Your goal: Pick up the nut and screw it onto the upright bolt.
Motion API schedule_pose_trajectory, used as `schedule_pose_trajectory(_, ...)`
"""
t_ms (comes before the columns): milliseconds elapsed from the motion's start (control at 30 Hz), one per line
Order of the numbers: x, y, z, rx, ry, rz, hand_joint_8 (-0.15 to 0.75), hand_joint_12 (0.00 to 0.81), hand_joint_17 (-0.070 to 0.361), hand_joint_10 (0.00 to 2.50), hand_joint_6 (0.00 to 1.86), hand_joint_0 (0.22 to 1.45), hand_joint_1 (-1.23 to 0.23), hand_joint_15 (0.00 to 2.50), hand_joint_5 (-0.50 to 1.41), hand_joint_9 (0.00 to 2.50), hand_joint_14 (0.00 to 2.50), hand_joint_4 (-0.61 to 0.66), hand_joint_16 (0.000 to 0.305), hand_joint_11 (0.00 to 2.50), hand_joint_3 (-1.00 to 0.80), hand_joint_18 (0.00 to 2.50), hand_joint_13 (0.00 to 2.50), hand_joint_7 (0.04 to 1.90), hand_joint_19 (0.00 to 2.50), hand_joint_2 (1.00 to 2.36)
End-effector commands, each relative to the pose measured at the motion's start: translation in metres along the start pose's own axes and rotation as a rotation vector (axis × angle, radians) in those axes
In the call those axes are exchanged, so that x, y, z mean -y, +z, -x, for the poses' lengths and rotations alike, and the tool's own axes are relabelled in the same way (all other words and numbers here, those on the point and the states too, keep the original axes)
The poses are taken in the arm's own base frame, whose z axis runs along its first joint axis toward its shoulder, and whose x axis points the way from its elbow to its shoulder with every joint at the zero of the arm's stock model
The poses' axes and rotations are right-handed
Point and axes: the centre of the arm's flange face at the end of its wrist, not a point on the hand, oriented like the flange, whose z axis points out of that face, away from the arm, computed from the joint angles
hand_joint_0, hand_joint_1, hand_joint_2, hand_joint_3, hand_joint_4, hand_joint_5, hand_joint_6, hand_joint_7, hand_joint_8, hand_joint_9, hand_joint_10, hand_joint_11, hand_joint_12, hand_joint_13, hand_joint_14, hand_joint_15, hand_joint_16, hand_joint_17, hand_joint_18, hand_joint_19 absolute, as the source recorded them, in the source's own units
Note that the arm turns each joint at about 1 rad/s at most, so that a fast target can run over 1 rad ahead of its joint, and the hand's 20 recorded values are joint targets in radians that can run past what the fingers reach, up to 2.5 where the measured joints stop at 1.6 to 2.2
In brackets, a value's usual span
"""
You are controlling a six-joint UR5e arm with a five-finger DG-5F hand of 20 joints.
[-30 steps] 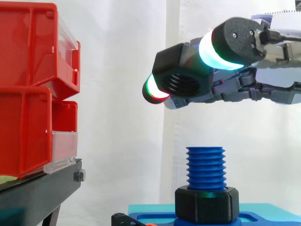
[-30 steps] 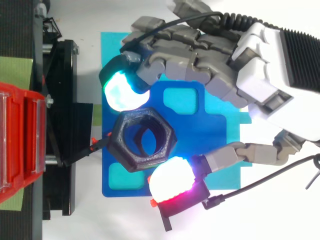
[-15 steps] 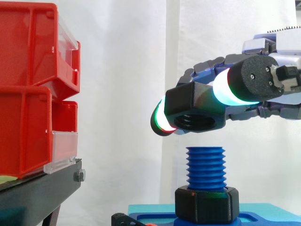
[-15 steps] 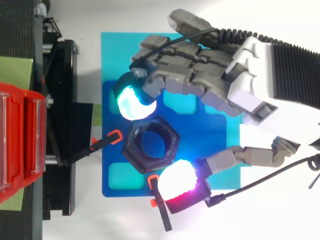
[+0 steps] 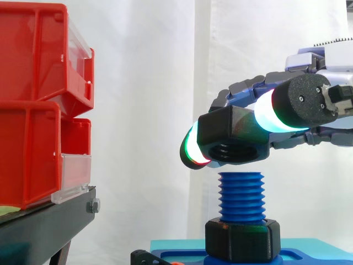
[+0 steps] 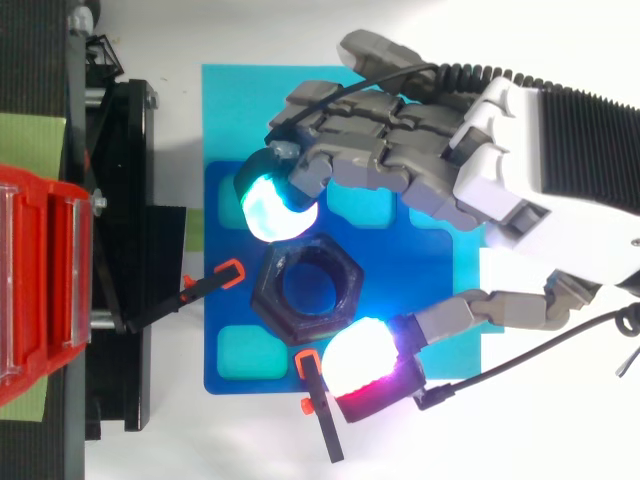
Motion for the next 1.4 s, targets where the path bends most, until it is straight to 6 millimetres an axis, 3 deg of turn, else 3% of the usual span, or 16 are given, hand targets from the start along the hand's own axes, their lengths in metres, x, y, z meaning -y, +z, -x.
schedule_pose_trajectory(0, 0.0006, -0.0001, -0.0003, -0.006, -0.001, 0.003, 0.284, 0.336, 0.092, 0.0, 0.5, 0.54, -0.61, 0.0, -0.2, 0.5, 0.0, 0.29, 0.041, 0.0, -0.5, 0.12, 0.38, 1.05, 0.0, 1.0)
schedule_pose_trajectory(567, 0.0077, -0.0076, -0.0028, -0.067, -0.001, -0.037, 0.285, 0.335, 0.092, 0.0, 0.5, 0.54, -0.61, 0.0, -0.2, 0.5, 0.0, 0.29, 0.041, 0.0, -0.5, 0.13, 0.38, 1.05, 0.0, 1.0)
schedule_pose_trajectory(1367, 0.0081, -0.0019, 0.0017, -0.03, 0.032, -0.02, 0.284, 0.335, 0.092, 0.0, 0.5, 0.54, -0.61, 0.0, -0.2, 0.5, 0.0, 0.29, 0.041, 0.0, -0.5, 0.14, 0.39, 1.05, 0.0, 1.0)
